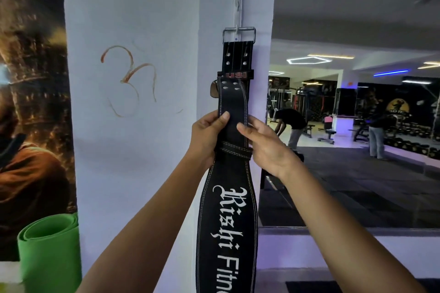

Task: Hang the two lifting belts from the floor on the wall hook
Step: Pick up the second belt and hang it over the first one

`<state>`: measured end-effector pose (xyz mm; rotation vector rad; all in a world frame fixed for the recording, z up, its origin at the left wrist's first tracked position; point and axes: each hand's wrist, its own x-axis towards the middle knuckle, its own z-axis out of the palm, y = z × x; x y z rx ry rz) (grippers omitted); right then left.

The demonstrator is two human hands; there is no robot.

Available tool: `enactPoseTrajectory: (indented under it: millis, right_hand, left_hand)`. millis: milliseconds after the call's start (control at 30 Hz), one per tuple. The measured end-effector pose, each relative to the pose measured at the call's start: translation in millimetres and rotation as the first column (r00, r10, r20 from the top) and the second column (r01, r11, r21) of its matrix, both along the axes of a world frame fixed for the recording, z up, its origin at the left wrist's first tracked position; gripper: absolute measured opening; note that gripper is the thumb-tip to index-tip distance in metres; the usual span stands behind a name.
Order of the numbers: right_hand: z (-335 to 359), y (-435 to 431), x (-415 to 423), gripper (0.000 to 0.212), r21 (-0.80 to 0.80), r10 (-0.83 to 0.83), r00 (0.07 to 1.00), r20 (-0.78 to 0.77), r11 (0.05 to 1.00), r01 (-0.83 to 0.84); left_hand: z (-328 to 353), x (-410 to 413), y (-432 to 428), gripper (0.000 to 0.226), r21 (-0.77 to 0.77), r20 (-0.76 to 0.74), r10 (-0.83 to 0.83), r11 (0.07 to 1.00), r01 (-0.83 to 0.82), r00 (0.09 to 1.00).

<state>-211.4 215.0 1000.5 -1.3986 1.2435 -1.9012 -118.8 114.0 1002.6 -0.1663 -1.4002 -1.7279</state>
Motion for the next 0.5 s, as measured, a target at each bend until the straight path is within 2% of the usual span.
enactPoseTrajectory:
  millis: [67, 200, 300, 433, 500]
  right_hand:
    - [21.4, -0.6, 3.3, 0.039, -0.006, -0.031, 0.998, 0.049, 0.999, 0.032]
    - [58.6, -17.9, 0.6, 0.051, 0.045, -0.239, 0.96, 0.146, 0.971, 0.234]
    - [64.9, -29.2, -5.3, 0.034, -0.027, -0.252, 0.94, 0.231, 0.964, 0.265]
    - [47.7, -39.5, -7.3, 0.038, -0.041, -0.362, 0.906, 0.218, 0.924, 0.379]
    - [35.3, -43.5, -6.4, 0.04, -0.032, -0.393, 0.898, 0.197, 0.913, 0.407]
  left_hand:
    - [-4.2, 1.2, 0.6, 0.014, -0.024, 0.021, 0.004, 1.0, -0.004, 1.0]
    - [-13.0, 2.7, 3.9, 0.013, -0.055, 0.11, -0.014, 0.998, 0.021, 0.994]
    - [-16.5, 3.0, 3.4, 0.007, -0.031, 0.21, -0.027, 0.999, 0.034, 0.977]
    - [3.5, 0.7, -2.4, 0.012, 0.083, 0.2, 0.031, 0.995, -0.049, 0.979]
    - [20.7, -2.2, -5.3, 0.025, 0.086, 0.23, 0.095, 0.989, -0.117, 0.969]
